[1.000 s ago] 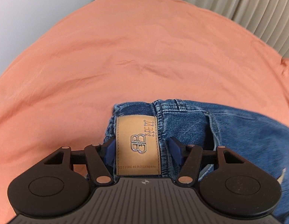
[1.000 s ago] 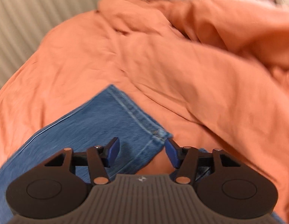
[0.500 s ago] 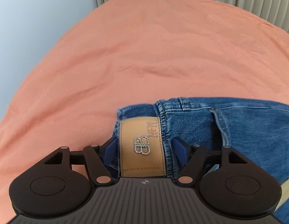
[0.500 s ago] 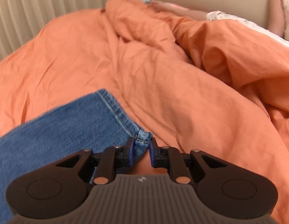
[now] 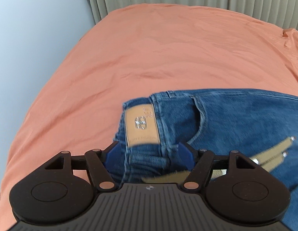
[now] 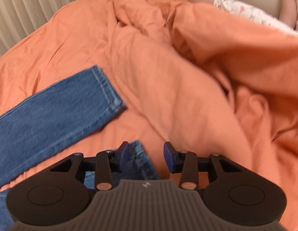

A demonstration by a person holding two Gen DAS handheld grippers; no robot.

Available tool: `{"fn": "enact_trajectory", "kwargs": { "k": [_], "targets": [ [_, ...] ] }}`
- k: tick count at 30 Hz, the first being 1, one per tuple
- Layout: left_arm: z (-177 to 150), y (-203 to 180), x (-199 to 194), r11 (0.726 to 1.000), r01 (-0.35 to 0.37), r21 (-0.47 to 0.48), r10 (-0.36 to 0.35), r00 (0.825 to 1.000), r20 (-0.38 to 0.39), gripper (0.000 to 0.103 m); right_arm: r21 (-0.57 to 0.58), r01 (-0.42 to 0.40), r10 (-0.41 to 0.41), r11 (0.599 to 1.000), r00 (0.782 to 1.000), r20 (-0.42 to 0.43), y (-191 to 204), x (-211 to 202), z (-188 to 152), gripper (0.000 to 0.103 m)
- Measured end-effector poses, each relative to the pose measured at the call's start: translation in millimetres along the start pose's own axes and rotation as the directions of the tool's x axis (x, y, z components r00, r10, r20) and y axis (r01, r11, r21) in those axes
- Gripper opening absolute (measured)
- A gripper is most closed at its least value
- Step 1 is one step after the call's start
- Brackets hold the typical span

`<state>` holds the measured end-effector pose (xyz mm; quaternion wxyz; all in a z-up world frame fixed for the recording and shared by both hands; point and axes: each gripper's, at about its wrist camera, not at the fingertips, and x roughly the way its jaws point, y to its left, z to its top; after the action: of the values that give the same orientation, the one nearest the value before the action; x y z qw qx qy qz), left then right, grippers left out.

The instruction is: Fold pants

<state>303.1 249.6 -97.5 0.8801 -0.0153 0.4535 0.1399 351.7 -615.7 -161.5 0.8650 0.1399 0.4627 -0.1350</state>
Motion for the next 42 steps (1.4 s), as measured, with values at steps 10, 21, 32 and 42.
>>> {"fn": "enact_trajectory", "kwargs": {
  "k": [10, 21, 32, 42],
  "targets": [
    [-25, -15, -34, 1.0, 0.004, 0.028, -0.004, 1.0, -0.013, 0.079, 0.015, 0.056, -0.058, 0.998, 0.985, 0.164, 5, -1, 17, 0.0],
    [-43, -21, -59, 0.984, 0.033, 0.173, -0.027, 0.999, -0.034, 0.077, 0.033, -0.019, 0.016, 0.999, 0.995, 0.101, -14, -7, 14, 0.001],
    [-97, -49, -121, 0.809, 0.191, 0.556, -0.164, 0.981, -0.099, 0.075, -0.261, -0.024, 0.026, 0.965, 1.0, 0.005, 17, -76, -58, 0.016],
    [-178, -91, -133, 0.498, 0.366, 0.786, -0.192, 0.931, -0.311, 0.075, -0.414, 0.026, -0.012, 0.91, 0.999, 0.035, 42, -124, -110, 0.026]
  ]
}}
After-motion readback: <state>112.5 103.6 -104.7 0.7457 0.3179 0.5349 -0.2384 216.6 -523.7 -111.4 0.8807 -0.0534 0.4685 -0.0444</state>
